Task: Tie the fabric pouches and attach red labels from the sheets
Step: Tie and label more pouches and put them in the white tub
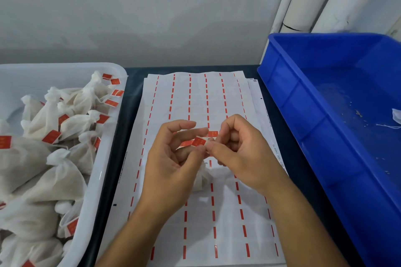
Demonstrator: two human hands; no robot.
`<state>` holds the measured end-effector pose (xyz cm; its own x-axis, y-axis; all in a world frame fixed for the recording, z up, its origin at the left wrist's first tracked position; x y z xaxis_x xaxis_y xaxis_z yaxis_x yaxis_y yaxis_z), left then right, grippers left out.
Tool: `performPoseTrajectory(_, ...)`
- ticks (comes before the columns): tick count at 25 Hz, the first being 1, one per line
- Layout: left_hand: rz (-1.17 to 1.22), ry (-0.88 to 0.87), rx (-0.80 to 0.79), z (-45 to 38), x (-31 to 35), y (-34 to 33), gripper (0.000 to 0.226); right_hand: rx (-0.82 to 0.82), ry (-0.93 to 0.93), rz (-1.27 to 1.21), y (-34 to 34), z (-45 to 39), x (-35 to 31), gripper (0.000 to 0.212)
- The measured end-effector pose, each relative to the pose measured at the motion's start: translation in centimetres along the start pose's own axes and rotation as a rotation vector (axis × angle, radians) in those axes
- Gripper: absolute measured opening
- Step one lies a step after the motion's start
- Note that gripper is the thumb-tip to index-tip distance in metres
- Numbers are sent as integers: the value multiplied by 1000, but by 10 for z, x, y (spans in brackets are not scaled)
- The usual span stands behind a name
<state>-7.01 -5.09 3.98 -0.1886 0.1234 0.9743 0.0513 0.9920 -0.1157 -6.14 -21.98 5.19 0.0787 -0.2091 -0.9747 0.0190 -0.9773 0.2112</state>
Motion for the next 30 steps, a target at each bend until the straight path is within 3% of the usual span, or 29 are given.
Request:
performPoseTrajectory(8, -17, -38, 15, 0, 1, 1, 54, -101, -75, -1, 2, 1, -2, 6)
performPoseTrajectory(15, -11, -17, -9, 0, -1, 0, 50, 28, 103, 56, -4, 1, -5, 6)
performPoseTrajectory(19, -117, -21, -65, 1, -5, -3, 56, 52, 92, -16, -4, 1, -6, 4)
performPoseTrajectory(23, -211, -46, -75, 4, -7, -5, 56, 176, 64, -64, -3, 2, -6, 4)
performPoseTrajectory(26, -266, -47, 0, 5, -7, -9, 50, 228, 34, -111, -1, 1, -6, 12)
performPoseTrajectory(30, -471, -261, 174, 5, -3, -15, 21, 218, 13, -157, -7, 1, -4, 21)
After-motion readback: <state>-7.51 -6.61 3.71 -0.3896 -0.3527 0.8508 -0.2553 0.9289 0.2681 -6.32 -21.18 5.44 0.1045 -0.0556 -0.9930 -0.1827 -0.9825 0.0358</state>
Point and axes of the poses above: each hand's wrist, its own z-axis away from the middle knuckle, its own y-axis out of the back of the hand, x = y × z, the point moved 1 cm from there along -z, towards the middle knuckle, and after that the axes turned 3 degrees about x, right-handed, at the moved point
